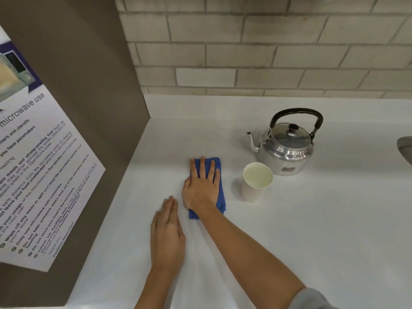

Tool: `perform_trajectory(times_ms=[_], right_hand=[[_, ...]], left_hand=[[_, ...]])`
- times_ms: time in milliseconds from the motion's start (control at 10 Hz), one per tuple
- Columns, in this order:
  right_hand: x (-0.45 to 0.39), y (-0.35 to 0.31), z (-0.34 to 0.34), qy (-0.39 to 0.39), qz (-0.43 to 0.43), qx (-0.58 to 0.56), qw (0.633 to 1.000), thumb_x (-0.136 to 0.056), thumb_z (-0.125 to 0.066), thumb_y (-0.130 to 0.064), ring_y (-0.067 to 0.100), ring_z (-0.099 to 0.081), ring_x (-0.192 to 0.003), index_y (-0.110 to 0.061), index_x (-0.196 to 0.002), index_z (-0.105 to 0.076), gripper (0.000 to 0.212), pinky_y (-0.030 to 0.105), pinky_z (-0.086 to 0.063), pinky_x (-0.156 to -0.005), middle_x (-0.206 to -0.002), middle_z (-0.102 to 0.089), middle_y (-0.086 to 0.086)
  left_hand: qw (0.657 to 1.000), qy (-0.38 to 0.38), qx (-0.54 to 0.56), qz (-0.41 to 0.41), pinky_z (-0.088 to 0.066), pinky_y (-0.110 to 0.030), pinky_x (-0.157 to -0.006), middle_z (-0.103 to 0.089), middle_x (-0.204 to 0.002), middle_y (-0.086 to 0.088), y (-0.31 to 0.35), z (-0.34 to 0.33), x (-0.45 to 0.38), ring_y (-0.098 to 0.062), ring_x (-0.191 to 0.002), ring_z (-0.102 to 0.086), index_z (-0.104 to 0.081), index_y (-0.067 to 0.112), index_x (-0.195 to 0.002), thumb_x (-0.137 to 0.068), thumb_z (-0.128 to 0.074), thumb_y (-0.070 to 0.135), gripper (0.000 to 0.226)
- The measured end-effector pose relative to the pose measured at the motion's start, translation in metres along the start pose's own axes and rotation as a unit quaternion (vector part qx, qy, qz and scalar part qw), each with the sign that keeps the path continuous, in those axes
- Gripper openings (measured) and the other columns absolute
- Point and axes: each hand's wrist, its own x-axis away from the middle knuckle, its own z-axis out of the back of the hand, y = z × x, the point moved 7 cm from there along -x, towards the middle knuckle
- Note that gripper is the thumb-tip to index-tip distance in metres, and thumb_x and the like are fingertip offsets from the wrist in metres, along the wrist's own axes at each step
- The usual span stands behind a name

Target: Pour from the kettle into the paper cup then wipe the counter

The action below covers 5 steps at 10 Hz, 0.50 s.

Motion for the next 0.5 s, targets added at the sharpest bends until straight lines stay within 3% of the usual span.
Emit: perform_trajectory(times_ms=[300, 400, 500], right_hand=[[-0.009, -0.003, 0.011, -0.023, -0.014, -0.007, 1.0, -0.101, -0.022, -0.031, 0.031, 0.01, -0.151, -0.021, -0.157, -0.001, 0.061, 0.046, 0.006, -0.123, -0.166, 0.007, 0.007], [-0.006, -0.013, 0.034, 0.002, 0.018, -0.026, 0.999, -0.1, -0.027, -0.03, 0.029, 0.0, -0.152, -0.013, -0.157, -0.008, 0.062, 0.044, 0.0, -0.124, -0.165, -0.003, 0.012], [-0.005, -0.028, 0.069, 0.036, 0.067, -0.069, 0.995, -0.098, -0.035, -0.026, 0.03, -0.011, -0.151, -0.008, -0.155, -0.016, 0.063, 0.041, -0.009, -0.123, -0.163, -0.016, 0.017]], left_hand=[[1.0, -0.009, -0.02, 0.02, -0.033, -0.045, -0.116, -0.046, -0.147, -0.016, 0.007, 0.0, -0.006, -0.028, -0.139, -0.042, -0.044, -0.001, -0.141, -0.092, -0.048, -0.009, 0.05], [1.0, 0.001, 0.022, 0.002, -0.047, -0.047, -0.104, -0.062, -0.129, -0.017, 0.021, 0.01, -0.024, -0.031, -0.122, -0.057, -0.058, 0.0, -0.128, -0.091, -0.048, -0.008, 0.039], [0.997, 0.043, 0.056, -0.02, -0.056, -0.042, -0.07, -0.066, -0.09, -0.009, 0.044, 0.031, -0.053, -0.023, -0.078, -0.062, -0.064, 0.002, -0.1, -0.087, -0.053, -0.007, 0.02]])
